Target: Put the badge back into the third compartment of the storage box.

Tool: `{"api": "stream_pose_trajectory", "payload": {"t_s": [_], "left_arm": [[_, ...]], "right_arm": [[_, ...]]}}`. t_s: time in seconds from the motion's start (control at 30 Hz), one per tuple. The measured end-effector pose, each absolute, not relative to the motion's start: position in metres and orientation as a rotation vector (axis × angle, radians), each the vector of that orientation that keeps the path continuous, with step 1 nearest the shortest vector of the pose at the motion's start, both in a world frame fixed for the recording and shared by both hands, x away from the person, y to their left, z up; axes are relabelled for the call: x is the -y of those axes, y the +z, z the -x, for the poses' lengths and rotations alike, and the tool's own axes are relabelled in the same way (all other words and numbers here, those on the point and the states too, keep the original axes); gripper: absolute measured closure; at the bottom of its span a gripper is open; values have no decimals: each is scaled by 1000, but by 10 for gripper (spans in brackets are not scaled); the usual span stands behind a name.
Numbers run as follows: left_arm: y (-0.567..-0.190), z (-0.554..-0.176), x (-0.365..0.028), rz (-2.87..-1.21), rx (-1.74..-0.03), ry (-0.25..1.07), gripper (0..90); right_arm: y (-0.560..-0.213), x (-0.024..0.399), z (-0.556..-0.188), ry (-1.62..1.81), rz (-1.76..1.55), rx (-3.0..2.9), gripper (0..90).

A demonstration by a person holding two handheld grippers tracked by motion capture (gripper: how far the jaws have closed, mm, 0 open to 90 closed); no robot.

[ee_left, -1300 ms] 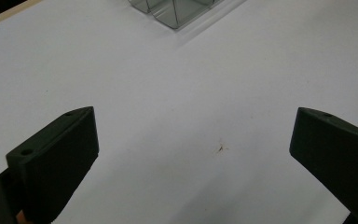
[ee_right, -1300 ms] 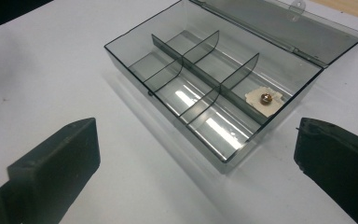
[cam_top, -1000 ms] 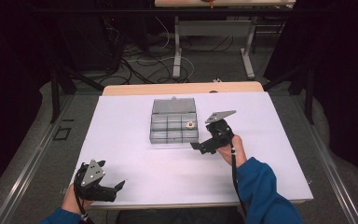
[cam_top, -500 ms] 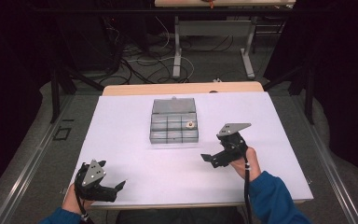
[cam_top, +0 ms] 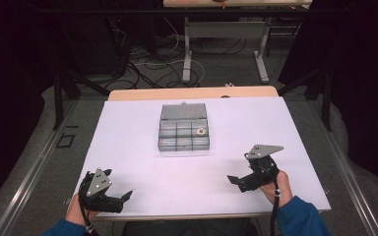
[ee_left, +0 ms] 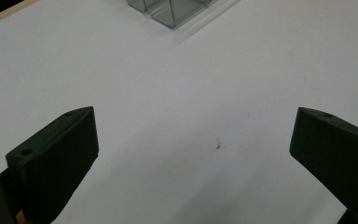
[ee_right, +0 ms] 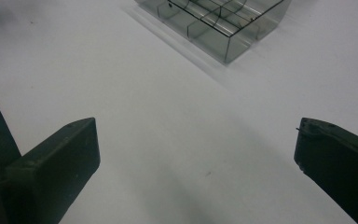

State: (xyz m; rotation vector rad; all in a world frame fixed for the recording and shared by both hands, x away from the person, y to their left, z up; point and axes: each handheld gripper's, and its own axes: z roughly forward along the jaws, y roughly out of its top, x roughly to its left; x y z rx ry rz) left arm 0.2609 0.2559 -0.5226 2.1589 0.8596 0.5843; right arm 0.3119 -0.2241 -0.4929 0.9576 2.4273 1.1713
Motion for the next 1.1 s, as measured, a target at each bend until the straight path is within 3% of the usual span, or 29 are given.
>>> {"api": "stream_pose_trajectory", "payload": {"t_s": [1.1], "left_arm": [[-520,-256,-255,-2168,-846,598,10]], "right_arm": [[-511,279,-247,1083,-982,-2322,0]]}}
